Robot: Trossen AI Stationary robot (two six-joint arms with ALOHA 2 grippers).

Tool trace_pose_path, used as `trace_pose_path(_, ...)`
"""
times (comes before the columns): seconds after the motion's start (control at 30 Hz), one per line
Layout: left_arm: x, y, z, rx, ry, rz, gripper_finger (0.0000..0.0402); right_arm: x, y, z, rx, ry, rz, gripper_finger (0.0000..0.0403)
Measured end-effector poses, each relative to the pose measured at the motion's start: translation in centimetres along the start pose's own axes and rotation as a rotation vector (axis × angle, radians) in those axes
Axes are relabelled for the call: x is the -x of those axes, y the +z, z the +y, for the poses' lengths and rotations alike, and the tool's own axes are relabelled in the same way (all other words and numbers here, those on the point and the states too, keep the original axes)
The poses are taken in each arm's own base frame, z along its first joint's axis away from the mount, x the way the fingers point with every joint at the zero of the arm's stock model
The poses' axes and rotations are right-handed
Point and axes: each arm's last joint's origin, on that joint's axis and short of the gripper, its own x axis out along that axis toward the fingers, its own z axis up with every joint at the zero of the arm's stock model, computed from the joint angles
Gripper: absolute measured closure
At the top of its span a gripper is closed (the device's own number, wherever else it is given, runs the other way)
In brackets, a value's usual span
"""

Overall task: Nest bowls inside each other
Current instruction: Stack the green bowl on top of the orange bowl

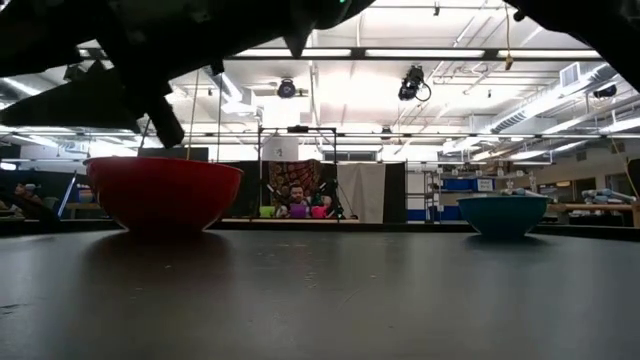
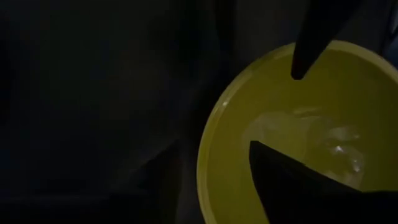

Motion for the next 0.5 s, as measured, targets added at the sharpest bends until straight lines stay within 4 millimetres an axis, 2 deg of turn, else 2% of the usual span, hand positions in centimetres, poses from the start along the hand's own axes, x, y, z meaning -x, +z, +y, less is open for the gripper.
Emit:
trace_pose_path(0.2,-0.56,-0.02,-0.18,-0.009,0.024,0.018,0.0166,-1.09,0.05,-0.54,-0.022,-0.001,0.011,0.0206)
trace_pose_path(0.4,-0.65,-0.03,-0.22,-0.031,0.024,0.026,0.0161,-1.04,0.10,-0.25,-0.005,-0.019,0.035,0.0206)
trace_pose_path(0.5,-0.65,-0.02,-0.24,-0.031,0.022,0.025,0.0161,-1.01,-0.61,-0.21,0.009,-0.012,0.109,0.0206)
